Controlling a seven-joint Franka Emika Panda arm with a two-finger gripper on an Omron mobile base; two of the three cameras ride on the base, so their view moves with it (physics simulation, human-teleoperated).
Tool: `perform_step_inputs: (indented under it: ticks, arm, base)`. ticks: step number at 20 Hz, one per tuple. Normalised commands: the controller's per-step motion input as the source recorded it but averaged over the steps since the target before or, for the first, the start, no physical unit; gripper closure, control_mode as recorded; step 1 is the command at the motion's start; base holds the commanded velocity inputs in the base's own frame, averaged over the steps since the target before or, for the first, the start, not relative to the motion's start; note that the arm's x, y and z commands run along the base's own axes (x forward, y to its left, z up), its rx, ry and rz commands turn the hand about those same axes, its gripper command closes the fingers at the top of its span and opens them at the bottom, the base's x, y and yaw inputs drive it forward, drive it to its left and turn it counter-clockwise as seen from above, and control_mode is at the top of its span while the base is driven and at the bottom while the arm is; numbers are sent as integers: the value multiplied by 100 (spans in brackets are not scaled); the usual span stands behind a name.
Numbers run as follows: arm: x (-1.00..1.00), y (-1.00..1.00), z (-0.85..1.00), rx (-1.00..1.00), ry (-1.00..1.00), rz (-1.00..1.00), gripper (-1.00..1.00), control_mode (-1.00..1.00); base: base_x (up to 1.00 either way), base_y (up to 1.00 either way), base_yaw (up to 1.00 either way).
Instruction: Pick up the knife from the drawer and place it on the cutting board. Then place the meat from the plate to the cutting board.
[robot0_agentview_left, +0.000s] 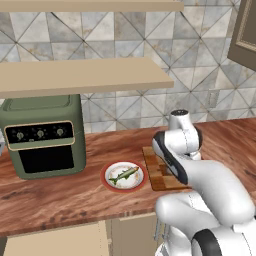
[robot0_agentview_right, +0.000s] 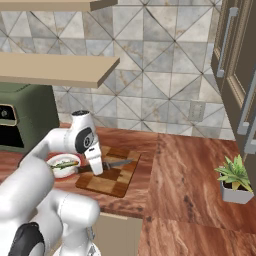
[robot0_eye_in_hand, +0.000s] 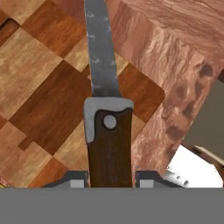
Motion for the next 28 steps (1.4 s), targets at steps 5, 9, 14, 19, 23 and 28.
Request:
perform_step_inputs:
  ticks: [5, 9, 14, 19, 23, 28]
  arm:
    - [50, -9, -33, 0, 0, 0, 100, -100]
    - [46, -6, -31, 0, 0, 0, 100, -100]
    - [42, 0, -29, 0, 0, 0, 100, -100]
    - [46, -1, -29, 0, 0, 0, 100, -100]
    - [38, -1, -32, 0, 0, 0, 100, -100]
    - [28, 0, -25, 0, 0, 0, 100, -100]
  base:
    - [0, 0, 0]
    - [0, 0, 0]
    - [0, 0, 0]
    - [0, 0, 0]
    - [0, 0, 0]
    - [0, 0, 0]
